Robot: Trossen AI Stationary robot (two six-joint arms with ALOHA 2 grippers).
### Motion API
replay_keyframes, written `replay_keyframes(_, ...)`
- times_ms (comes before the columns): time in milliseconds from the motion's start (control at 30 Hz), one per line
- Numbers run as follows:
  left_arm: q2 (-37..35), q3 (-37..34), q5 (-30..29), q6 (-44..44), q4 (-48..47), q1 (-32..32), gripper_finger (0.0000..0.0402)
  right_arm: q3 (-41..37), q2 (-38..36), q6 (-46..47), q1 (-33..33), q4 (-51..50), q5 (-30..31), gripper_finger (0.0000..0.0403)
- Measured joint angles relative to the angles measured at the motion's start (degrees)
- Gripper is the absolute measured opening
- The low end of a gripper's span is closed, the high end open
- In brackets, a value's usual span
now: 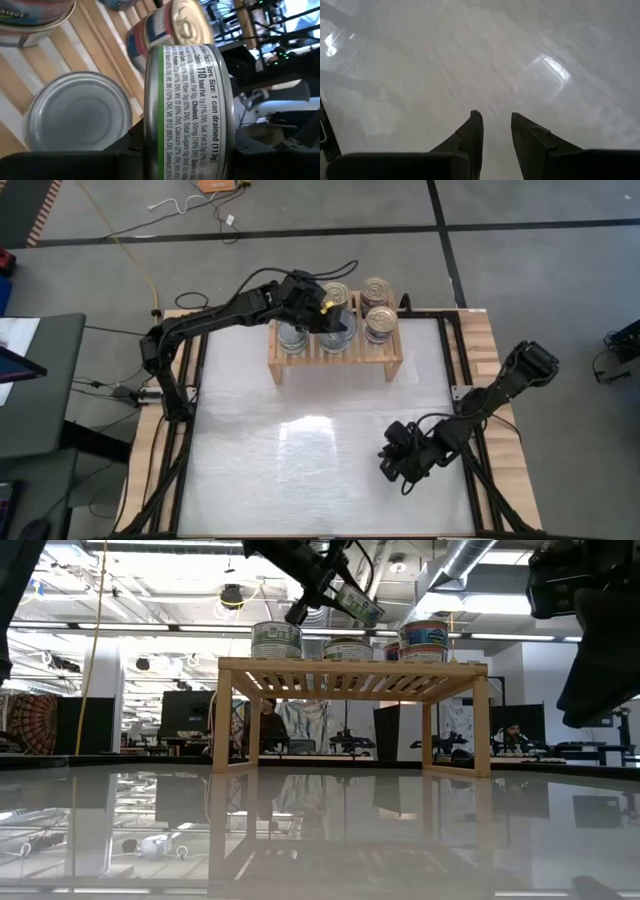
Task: Stack canned seafood by type on shelf
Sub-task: Stack the green tuna can on top of the other green tuna can on the shelf
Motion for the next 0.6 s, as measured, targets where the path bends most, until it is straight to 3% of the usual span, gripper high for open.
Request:
replay_keyframes(133,0.26,-0.1,-1.51,-0.18,-0.24,0.01,0.0122,0.0,0.0,0.18,-0.27,0.04,0.0,0.0126)
replay_keyframes(333,0.26,-0.1,-3.95,-1.44,-0.59,0.04,0.0186,0.0,0.0,1.29,-0.25,-0.1,0.0,0.0126)
replay_keyframes(600,0.24,-0.1,-4.1,-3.21,-0.84,0.04,0.0196,0.0,0.02,2.49,-0.18,0.19,0.0,0.0126)
